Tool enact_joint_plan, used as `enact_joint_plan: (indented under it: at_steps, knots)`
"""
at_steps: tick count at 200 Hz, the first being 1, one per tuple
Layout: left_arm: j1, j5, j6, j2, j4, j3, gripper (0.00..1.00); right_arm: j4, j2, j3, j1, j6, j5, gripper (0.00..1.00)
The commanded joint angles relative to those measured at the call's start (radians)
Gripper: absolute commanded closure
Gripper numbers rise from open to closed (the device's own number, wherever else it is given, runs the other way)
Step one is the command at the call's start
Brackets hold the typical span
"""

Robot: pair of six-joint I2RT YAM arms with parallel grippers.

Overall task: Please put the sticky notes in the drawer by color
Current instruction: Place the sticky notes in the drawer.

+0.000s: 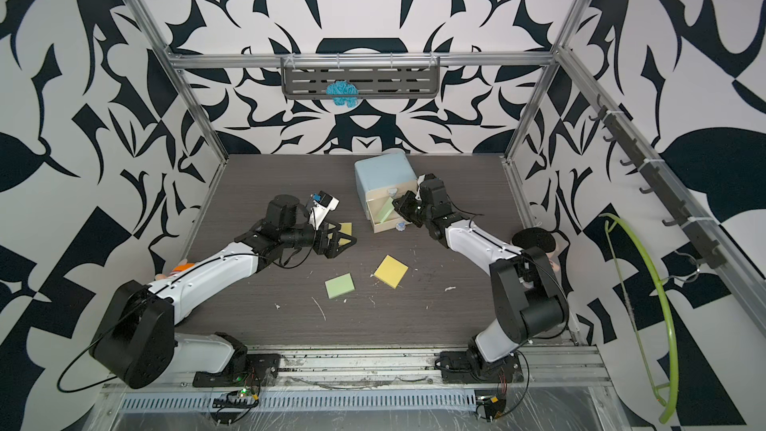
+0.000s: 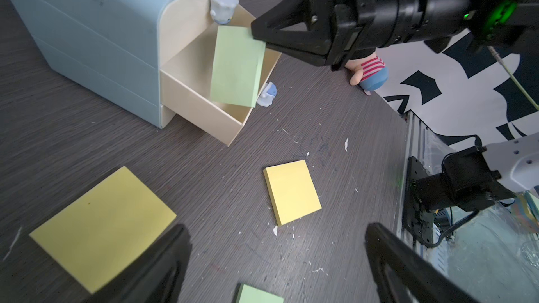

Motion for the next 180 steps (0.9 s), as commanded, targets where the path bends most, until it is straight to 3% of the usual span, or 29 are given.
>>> enact_joint_plan:
  at_steps: [1,11,26,38,66,114,153,180]
  knots:
    - [-0.002,0.019,0.037,0.000,0.019,-0.010,0.01,0.101,-0.012,0.020,0.002,0.026,0.030,1.00]
    - [-0.002,0.017,0.040,0.001,0.019,-0.012,0.01,0.102,-0.008,0.017,0.002,0.025,0.032,0.96]
    - [-0.002,0.018,0.041,0.004,0.019,-0.010,0.01,0.087,-0.015,0.012,0.002,0.018,0.042,0.65]
    - [-0.002,0.019,0.043,0.005,0.019,-0.012,0.01,0.054,-0.031,0.011,0.002,0.002,0.057,0.47]
    - [-0.003,0.014,0.044,0.001,0.022,-0.014,0.01,-0.085,-0.085,0.031,0.000,-0.070,0.101,0.28]
    - [-0.059,-0.054,0.159,-0.013,-0.039,-0.021,0.01,-0.310,-0.207,0.058,0.000,-0.217,0.230,0.20]
    - [-0.154,-0.210,0.381,-0.005,-0.418,0.063,0.01,-0.349,-0.327,0.014,0.000,-0.361,0.234,0.20]
    - [-0.257,-0.363,0.469,0.018,-0.593,0.102,0.01,-0.351,-0.372,-0.014,0.000,-0.426,0.213,0.20]
